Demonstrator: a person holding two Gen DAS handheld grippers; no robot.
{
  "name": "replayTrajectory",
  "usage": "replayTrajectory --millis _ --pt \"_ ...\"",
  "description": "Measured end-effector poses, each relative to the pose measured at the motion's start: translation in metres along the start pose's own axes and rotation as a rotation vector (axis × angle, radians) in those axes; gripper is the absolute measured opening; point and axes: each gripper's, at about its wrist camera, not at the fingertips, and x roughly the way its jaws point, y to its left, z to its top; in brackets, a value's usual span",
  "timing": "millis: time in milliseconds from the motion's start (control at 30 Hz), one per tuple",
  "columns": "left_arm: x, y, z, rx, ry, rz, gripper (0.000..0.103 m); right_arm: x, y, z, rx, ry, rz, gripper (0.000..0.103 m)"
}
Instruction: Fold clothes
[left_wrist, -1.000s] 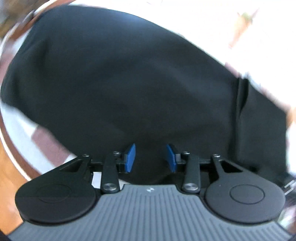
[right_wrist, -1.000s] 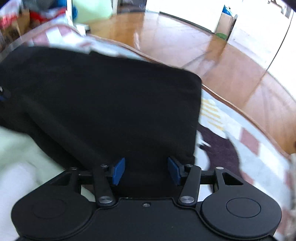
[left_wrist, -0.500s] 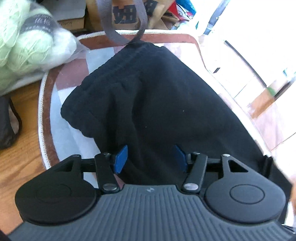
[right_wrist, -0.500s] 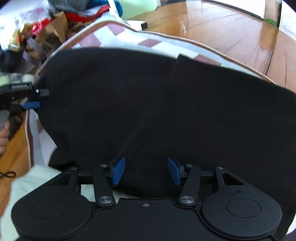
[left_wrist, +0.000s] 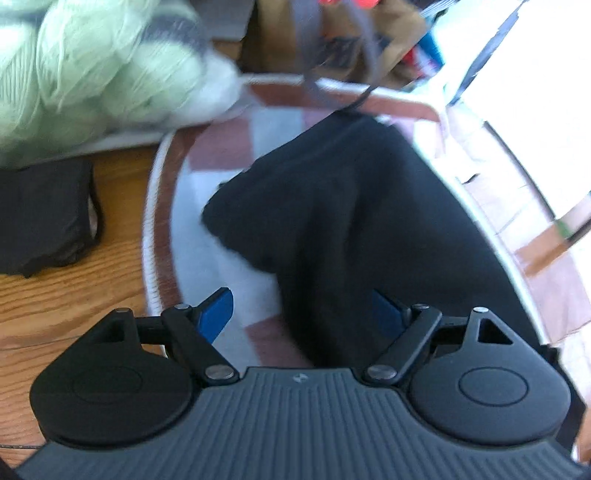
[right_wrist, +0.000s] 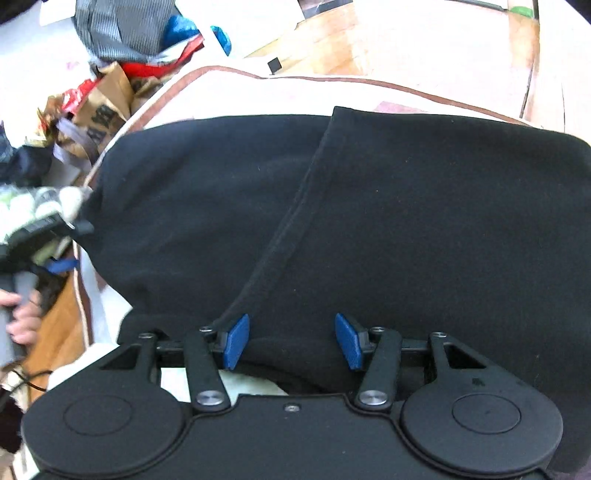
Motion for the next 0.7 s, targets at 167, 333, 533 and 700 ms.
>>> replayTrajectory --millis 167,333,533,700 --pt "0.023 -0.008 0.014 0.057 0.033 -0.085 0.085 -0.002 0.002 -0.001 -0.051 -0.015 -0.007 0.058" --pt "0.04 0.011 0.024 -0.175 -0.065 -0.199 0.095 -0.004 0.001 -0.005 -0.035 -0.039 -0.005 0.058" --pt "0.012 0.002 0.021 -0.097 -0.137 -0.176 0.016 -0.032 -0.026 -0.007 0.04 -0.118 -0.036 0.058" --pt "-0.036 -0.055 0.014 0.089 -0.295 -0.213 0.016 -0.056 -0.054 -0.008 0.124 -0.172 -0.035 0.058"
